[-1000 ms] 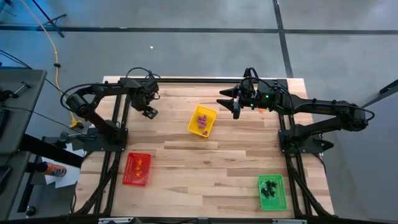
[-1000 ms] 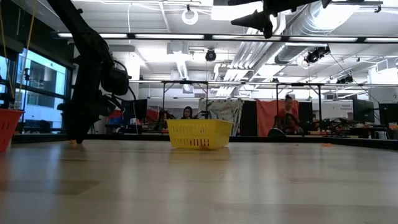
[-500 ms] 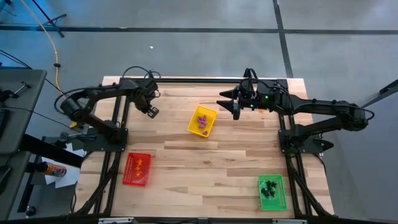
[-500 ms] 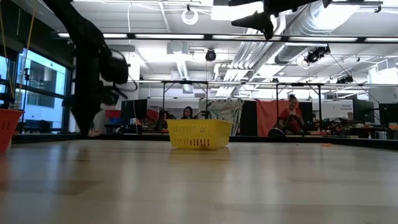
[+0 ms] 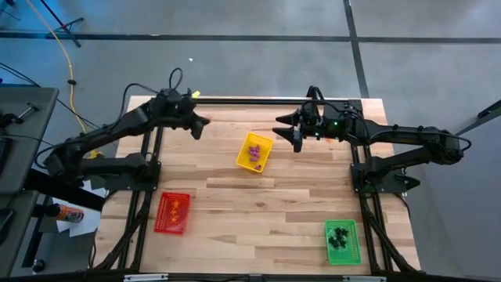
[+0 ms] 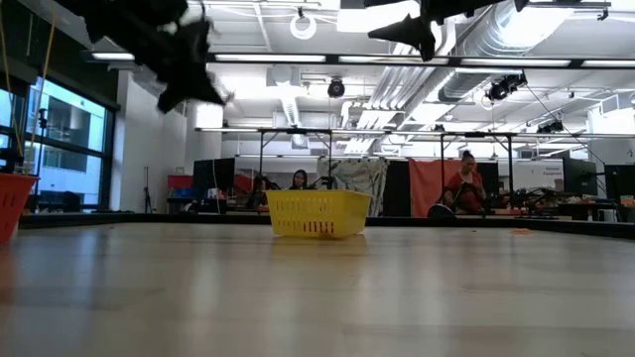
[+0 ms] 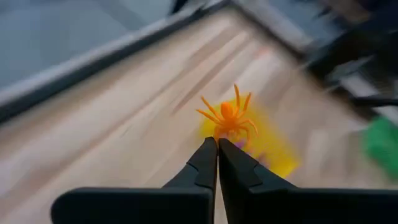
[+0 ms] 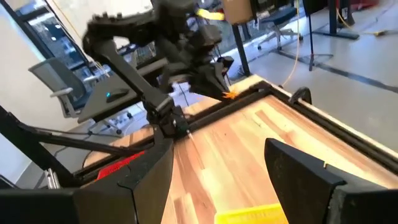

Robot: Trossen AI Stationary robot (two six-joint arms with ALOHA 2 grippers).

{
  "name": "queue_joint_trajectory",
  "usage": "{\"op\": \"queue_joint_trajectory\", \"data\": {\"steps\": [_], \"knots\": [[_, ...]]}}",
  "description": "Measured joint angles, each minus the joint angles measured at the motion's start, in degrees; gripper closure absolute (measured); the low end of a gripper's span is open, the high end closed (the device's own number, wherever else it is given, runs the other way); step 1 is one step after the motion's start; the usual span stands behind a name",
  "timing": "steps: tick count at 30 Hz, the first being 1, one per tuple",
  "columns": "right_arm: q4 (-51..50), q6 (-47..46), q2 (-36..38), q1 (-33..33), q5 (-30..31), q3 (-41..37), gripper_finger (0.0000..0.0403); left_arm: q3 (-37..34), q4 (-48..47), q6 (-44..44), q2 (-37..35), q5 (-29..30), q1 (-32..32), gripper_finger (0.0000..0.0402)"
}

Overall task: Sort Halloween decoration
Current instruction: Put the left orange spider toy into the red bin

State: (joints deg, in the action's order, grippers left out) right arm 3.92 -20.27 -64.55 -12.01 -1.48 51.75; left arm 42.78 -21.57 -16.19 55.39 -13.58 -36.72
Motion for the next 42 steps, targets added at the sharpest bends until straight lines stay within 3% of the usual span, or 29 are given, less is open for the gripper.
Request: {"op": "queue_joint_trajectory", "data": {"steps": [6, 11, 15, 25, 39, 42], "knots": [[8.62, 2.78, 0.00, 0.04, -0.72, -0.02, 0.0155, 0.00, 18.18, -0.13, -2.28, -0.40, 10.07, 0.0401], [13.73, 9.20, 0.00, 0.25, -5.83, -0.02, 0.0155, 0.04, 34.72, 2.59, 0.31, -0.52, 18.84, 0.0401], [14.19, 14.91, -0.02, 1.86, -7.26, -0.02, 0.0155, 0.04, 42.38, 7.14, 3.00, -0.53, 23.61, 0.0401], [14.10, 15.82, 0.00, 3.43, -7.28, -0.02, 0.0155, 0.04, 44.47, 7.65, 7.03, -0.45, 26.02, 0.0401], [13.96, 15.82, -0.02, 3.43, -7.26, -0.02, 0.0155, 0.04, 45.09, 6.78, 7.43, -0.54, 26.02, 0.0401], [13.92, 15.82, -0.02, 3.43, -7.26, -0.02, 0.0155, 1.06, 39.38, 4.78, 6.25, -1.14, 27.04, 0.0401]]}}
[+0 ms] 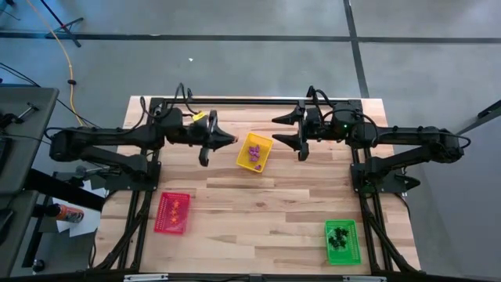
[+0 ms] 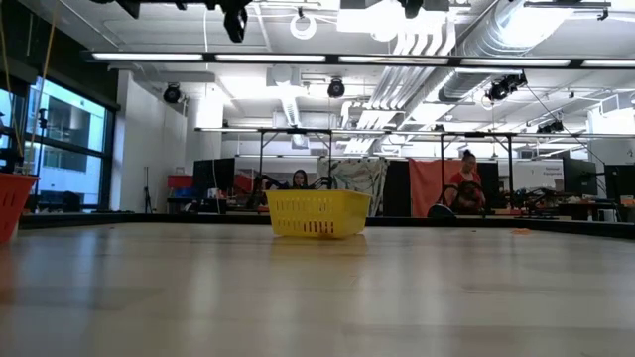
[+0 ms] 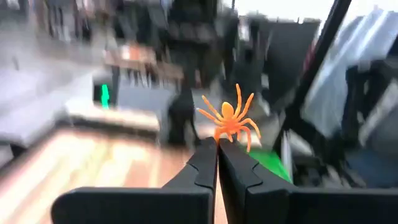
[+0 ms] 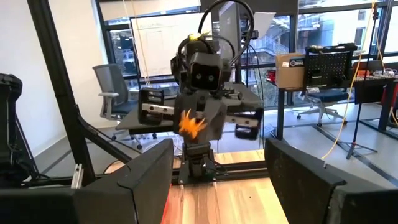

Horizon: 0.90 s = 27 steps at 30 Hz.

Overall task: Sort Halloween decoration
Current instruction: Put the left orange spider toy into the red bin

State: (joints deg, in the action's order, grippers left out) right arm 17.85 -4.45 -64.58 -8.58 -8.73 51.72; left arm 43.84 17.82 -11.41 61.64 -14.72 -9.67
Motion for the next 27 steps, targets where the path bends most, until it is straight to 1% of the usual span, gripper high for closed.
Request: {"op": "queue_joint_trajectory", "data": {"steps": [2, 4, 6, 9, 11, 14, 17, 20, 23, 25, 27], "knots": [[-0.24, 0.00, 0.00, 0.00, 0.00, 0.00, 0.0155, 3.38, -12.92, 0.83, -0.84, 0.07, 2.33, 0.0401], [-1.14, 0.00, 0.01, 0.00, 0.04, 0.00, 0.0155, 7.79, -29.62, 1.68, -1.05, 0.72, 5.87, 0.0401], [-2.71, 0.00, 0.02, -0.02, 0.27, 0.00, 0.0155, 11.74, -45.15, 0.53, -0.95, 2.65, 10.25, 0.0401], [-6.23, 0.00, 0.00, -0.02, 1.79, 0.00, 0.0155, 14.11, -62.25, -7.68, -0.57, 3.23, 18.22, 0.0401], [-8.88, 0.00, 0.00, -0.04, 2.32, 0.00, 0.0155, 13.70, -69.88, -14.83, -0.52, 3.26, 24.46, 0.0401], [-11.81, 0.00, -0.27, -0.04, 2.46, 0.00, 0.0155, 11.17, -73.19, -24.02, -0.56, 4.96, 34.82, 0.0401], [-12.63, 0.00, -0.99, -0.04, 2.45, 0.00, 0.0155, 7.65, -72.09, -30.70, -0.54, 8.17, 44.65, 0.0401], [-12.57, 0.00, -2.21, -0.04, 2.45, 0.00, 0.0155, 3.99, -70.69, -35.10, -0.52, 14.51, 51.91, 0.0401], [-12.50, 0.00, -3.85, -0.04, 2.43, 0.00, 0.0155, 0.95, -69.90, -36.94, -0.52, 21.32, 55.51, 0.0401], [-12.40, 0.00, -5.01, -0.04, 2.42, 0.00, 0.0155, -1.11, -70.15, -37.41, -0.50, 22.62, 56.09, 0.0401], [-12.63, -0.18, -6.01, -0.04, 2.41, 0.00, 0.0155, -2.90, -69.90, -37.45, -0.52, 22.29, 56.15, 0.0401]]}}
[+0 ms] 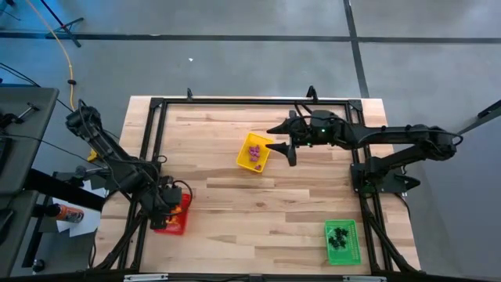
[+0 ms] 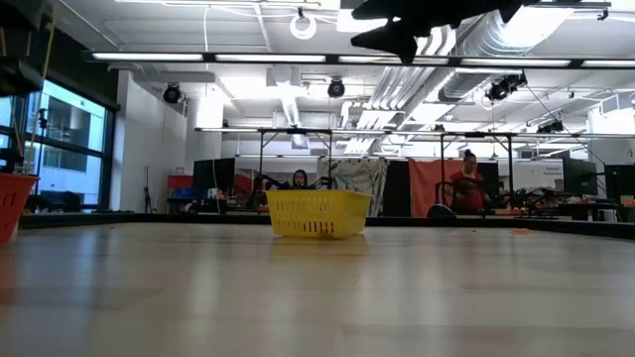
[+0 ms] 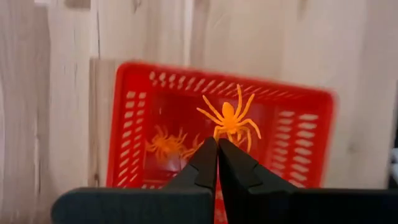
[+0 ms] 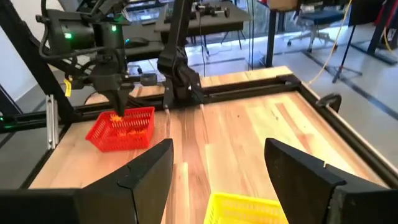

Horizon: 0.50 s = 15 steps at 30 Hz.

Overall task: Sort Halloween decoration
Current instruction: Put the left orange spider toy into the red bin

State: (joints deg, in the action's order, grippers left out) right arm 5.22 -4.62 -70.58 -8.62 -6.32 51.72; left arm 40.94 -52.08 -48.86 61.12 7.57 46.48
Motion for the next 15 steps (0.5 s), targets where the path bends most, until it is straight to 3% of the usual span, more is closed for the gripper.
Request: {"op": "queue_joint_trajectory", "data": {"steps": [10, 15], "knots": [[0.12, -0.90, -2.71, 0.00, 1.75, -0.02, 0.0155, -8.40, 9.71, 0.71, 0.06, 0.09, -0.02, 0.0401], [0.19, -0.90, -2.67, 0.00, 2.02, 0.00, 0.0155, -10.56, 9.81, 1.24, 1.22, 0.55, -0.07, 0.0401]]}}
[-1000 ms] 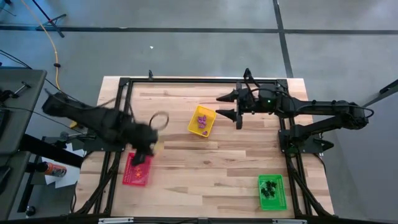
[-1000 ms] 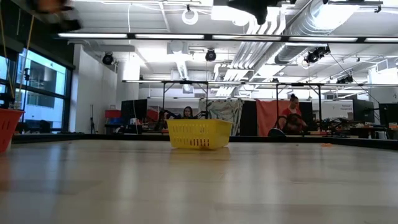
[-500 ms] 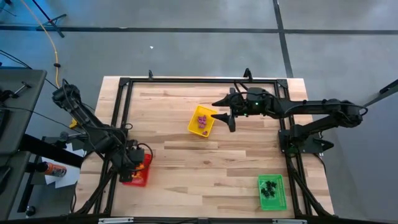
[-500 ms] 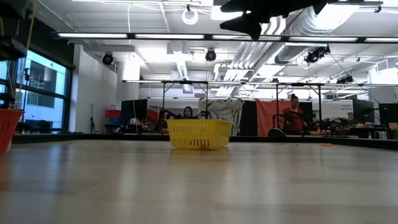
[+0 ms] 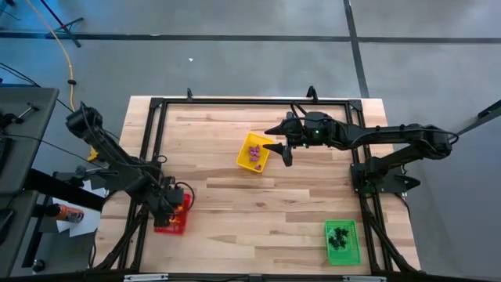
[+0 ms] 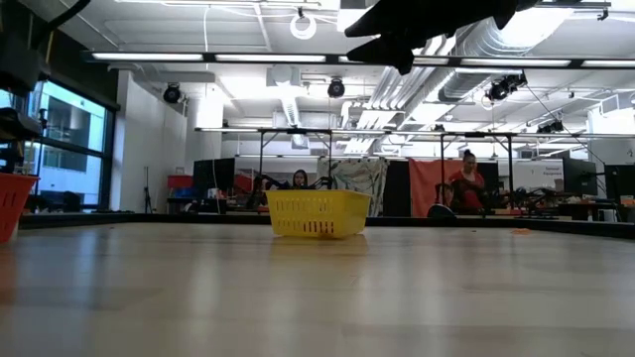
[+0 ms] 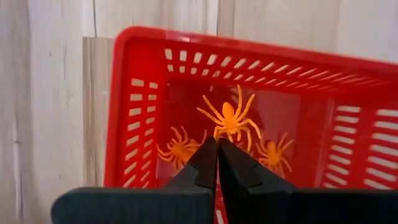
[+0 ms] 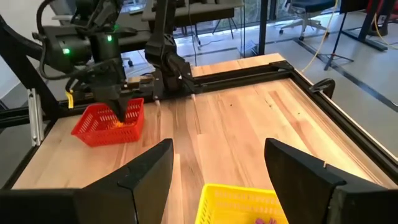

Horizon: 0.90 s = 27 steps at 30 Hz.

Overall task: Sort Halloween decoration
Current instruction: Put the left orange spider toy into the red bin, then put the orange spider toy into the red bin

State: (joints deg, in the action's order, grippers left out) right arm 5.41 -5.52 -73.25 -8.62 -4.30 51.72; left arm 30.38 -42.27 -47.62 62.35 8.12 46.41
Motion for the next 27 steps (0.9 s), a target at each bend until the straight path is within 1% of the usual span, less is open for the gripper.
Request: {"op": "queue_joint_trajectory", "data": {"steps": [4, 8, 12, 17, 21, 27], "knots": [[0.00, 0.00, 0.00, 0.00, 0.01, -0.02, 0.0155, -0.66, 0.58, 1.83, 2.10, 0.00, 0.00, 0.0401], [0.00, 0.00, 0.00, 0.00, 0.03, 0.00, 0.0155, -0.64, 3.69, 4.61, 5.10, -0.02, 0.02, 0.0402], [0.00, 0.00, 0.00, 0.00, 0.03, -0.01, 0.0155, -0.62, 7.53, 4.79, 7.90, -0.02, 0.02, 0.0401], [0.00, 0.00, 0.00, 0.00, 0.05, 0.00, 0.0155, -0.62, 7.63, 4.53, 9.91, -0.02, 0.02, 0.0394], [0.00, 0.00, 0.00, 0.00, 0.05, 0.00, 0.0155, -0.57, 7.46, 4.75, 10.01, -1.30, 0.00, 0.0363], [0.00, 0.00, 0.00, 0.00, 0.05, 0.00, 0.0155, 1.07, 5.93, 4.16, 10.00, -2.99, -0.02, 0.0292]]}}
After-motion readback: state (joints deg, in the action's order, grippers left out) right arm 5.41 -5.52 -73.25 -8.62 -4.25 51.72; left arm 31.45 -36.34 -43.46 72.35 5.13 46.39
